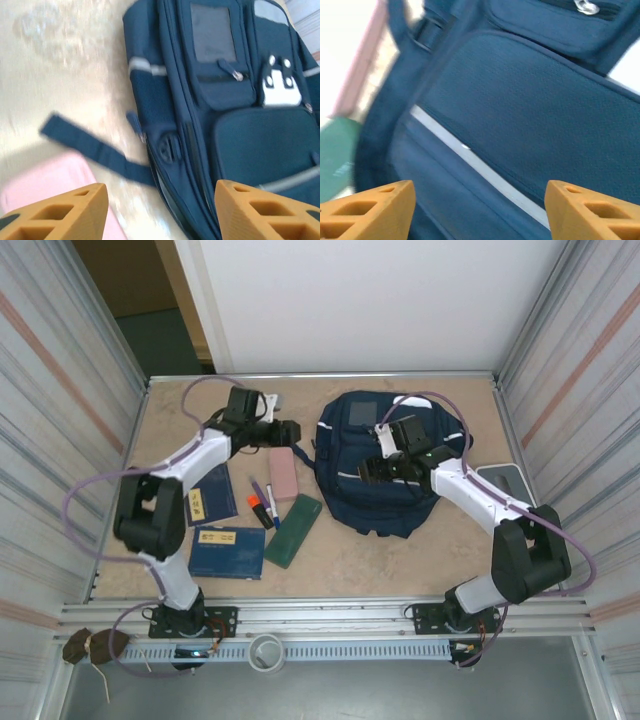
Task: Pack the student bag
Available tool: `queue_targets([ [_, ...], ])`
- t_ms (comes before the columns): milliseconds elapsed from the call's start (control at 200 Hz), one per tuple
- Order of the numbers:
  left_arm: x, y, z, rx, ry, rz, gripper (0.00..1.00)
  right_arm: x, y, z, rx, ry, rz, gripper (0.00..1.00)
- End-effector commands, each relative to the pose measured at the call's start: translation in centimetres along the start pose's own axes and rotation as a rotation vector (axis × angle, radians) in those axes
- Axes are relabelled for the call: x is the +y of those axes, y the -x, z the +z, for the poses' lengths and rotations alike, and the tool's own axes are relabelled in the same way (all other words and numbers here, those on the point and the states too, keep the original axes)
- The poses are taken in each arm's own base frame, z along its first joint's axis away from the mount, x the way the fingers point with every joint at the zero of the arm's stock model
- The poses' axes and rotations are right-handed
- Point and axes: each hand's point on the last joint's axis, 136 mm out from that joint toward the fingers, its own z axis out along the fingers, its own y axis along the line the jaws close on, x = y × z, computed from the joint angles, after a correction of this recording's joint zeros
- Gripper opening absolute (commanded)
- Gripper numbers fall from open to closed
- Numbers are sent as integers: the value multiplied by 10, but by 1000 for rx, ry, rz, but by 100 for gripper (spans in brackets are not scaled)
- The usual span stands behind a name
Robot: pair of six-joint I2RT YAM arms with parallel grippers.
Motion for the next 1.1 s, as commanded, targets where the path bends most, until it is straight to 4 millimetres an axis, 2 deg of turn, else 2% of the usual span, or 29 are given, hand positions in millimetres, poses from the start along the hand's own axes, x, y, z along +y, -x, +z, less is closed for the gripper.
queue_targets([
  [0,-19,-9,-22,-50,-33,-26,60,-3,-21,1,119,-114,-193,75],
  [70,-20,-23,-31,-45,-24,-23,61,4,-31,8,175,-105,-266,78],
  [155,-20,-36,-39,-41,-15,-22,62,11,-39,14,229,-101,-348,87],
  [210,-18,-41,-43,-41,-7,-26,62,11,-43,17,254,-116,-387,90],
  [346,-19,-49,-44,-33,-8,-20,63,7,-46,27,305,-160,-457,92],
  [486,-22,-57,-42,-13,-12,-5,63,-2,-45,44,340,-221,-511,88],
  [556,-23,-63,-41,-1,-12,0,64,-2,-42,52,342,-226,-520,76],
  [676,-20,-75,-43,13,-1,-6,64,7,-32,58,316,-188,-507,39],
  [741,-18,-81,-46,12,7,-13,64,15,-21,53,276,-147,-451,23],
  [842,-19,-86,-54,1,5,-24,65,32,7,35,180,-51,-321,3],
  [867,-21,-87,-56,-6,-2,-25,67,34,15,29,157,-36,-287,0],
  [987,-36,-89,-59,-10,-56,-35,72,40,52,1,71,45,-124,0],
  [1092,-57,-94,-51,17,-101,-25,77,32,75,-21,29,125,36,0],
])
